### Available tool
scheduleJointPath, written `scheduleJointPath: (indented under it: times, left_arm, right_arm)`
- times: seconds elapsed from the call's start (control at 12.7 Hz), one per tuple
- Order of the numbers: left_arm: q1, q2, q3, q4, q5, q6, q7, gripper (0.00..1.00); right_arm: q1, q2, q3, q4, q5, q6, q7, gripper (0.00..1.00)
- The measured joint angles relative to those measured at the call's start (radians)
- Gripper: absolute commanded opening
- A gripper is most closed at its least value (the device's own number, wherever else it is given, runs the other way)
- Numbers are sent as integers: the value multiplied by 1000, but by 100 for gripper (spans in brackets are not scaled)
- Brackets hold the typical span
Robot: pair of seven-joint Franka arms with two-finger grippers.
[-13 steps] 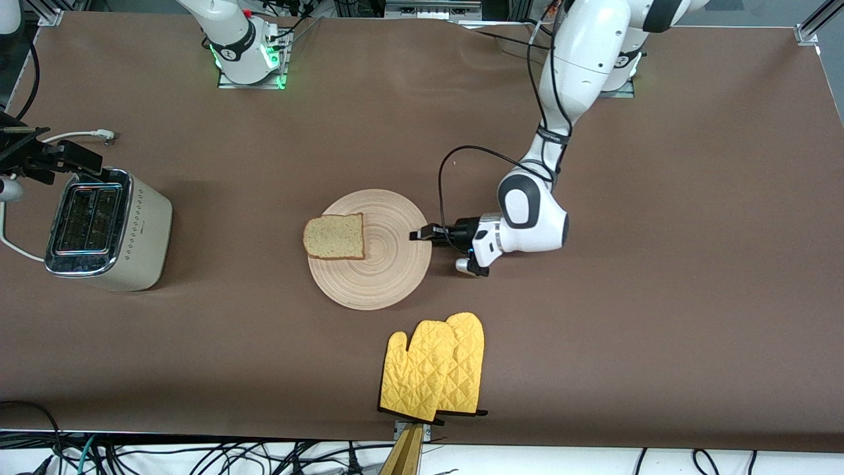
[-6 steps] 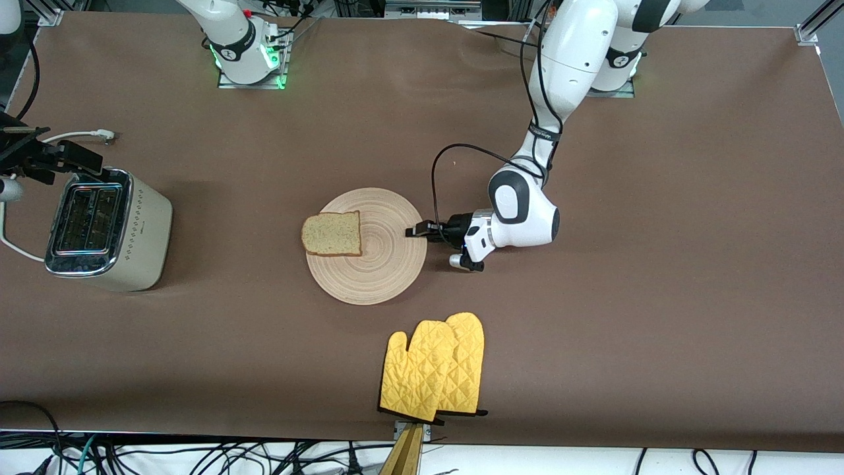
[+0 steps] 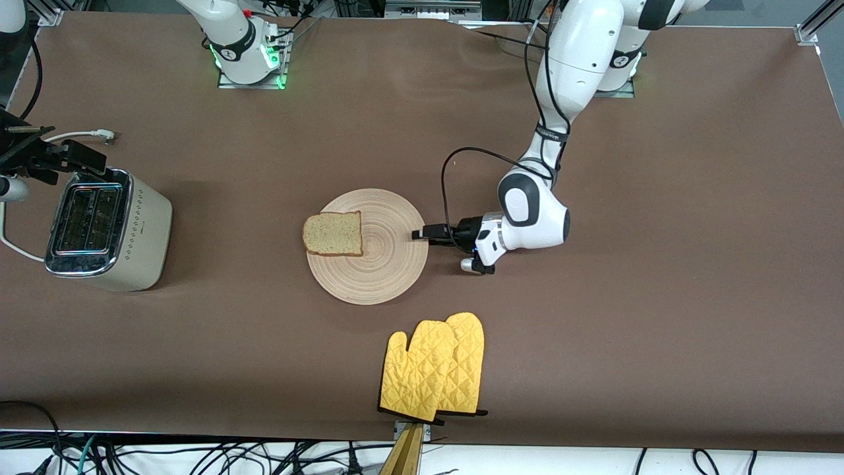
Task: Move plate and put bread in toaster
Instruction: 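Release the plate with the left gripper while the right gripper reaches the bread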
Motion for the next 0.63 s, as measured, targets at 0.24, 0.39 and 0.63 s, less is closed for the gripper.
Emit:
scheduleJointPath:
  times: [0.24,0.39,0.63]
  left_arm:
    - [178,-132,-42,-70,193,-6,-19,100]
    - [331,-252,-105,-109,437,-18,-99,100]
    - [455,-441,-154,-147,843,-72,-277,100]
  right_arm:
    - [0,1,0,-1,0,-3,22,100]
    - [18,12,4,-10,5,-28,22,100]
    - [163,86,15,-28,26,-52,117,100]
